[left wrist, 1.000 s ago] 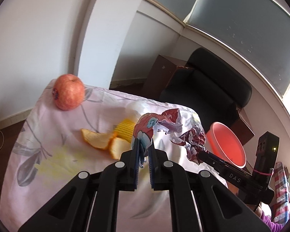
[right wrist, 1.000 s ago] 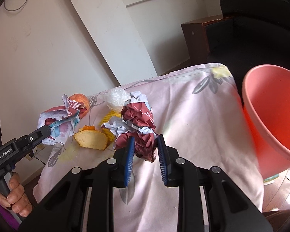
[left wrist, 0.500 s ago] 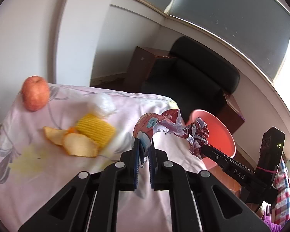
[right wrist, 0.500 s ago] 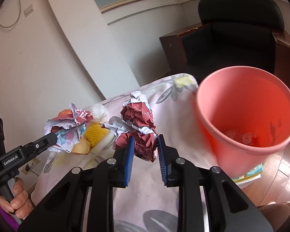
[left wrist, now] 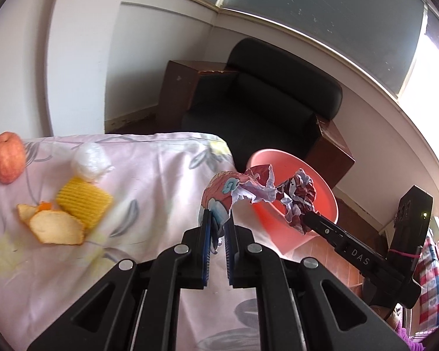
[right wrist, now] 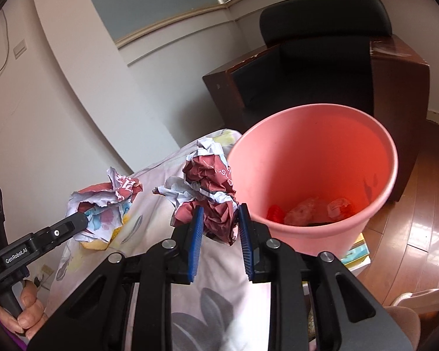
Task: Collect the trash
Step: 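Carry both wrappers with both grippers over the pink bucket, then open both grippers to drop the wrappers into the bucket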
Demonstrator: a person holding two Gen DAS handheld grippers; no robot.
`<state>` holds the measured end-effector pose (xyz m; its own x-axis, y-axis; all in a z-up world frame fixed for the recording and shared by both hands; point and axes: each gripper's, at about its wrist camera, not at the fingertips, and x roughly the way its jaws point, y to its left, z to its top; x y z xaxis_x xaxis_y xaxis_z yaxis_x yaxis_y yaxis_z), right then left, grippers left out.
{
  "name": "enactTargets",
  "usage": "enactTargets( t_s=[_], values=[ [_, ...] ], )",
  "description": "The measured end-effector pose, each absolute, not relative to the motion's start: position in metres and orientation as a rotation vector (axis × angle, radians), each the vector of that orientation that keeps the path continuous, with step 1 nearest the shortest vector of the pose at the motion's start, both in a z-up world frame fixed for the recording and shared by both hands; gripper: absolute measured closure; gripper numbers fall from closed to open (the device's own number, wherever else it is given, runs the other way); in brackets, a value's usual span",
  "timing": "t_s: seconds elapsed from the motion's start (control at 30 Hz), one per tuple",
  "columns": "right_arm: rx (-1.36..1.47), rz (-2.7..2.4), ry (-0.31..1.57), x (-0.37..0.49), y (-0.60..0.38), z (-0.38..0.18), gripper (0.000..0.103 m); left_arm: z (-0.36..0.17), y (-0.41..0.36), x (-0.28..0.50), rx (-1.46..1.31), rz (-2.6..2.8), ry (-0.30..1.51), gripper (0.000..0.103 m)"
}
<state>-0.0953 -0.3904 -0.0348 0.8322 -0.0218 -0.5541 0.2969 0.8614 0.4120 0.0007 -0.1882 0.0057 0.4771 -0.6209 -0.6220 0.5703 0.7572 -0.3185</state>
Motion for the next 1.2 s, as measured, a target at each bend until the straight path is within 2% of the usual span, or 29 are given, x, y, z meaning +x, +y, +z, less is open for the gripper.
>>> enactTargets(
  t_s=[0.63,1.1,1.17,1.2],
  values=[
    [0.548,-0.343,0.526,-0.119,-0.446,-0.047,0.078,0.011,-0.291,-0.005,-0.047,-0.884,0.783,0.095],
    [0.554,-0.374,0.550,-0.115,-0.465,-0.058,0.078,-0.024,-0.344,0.008,-0.025,-0.883,0.869,0.095],
    [0.554,-0.375,0.552,-0.114,-0.465,-0.058,0.078,-0.027,-0.345,0.009,-0.030,-0.871,0.876,0.094],
    [0.556,-0.373,0.557,-0.113,-0.466,-0.059,0.078,-0.028,-0.346,0.009,-0.033,-0.864,0.878,0.089]
  ],
)
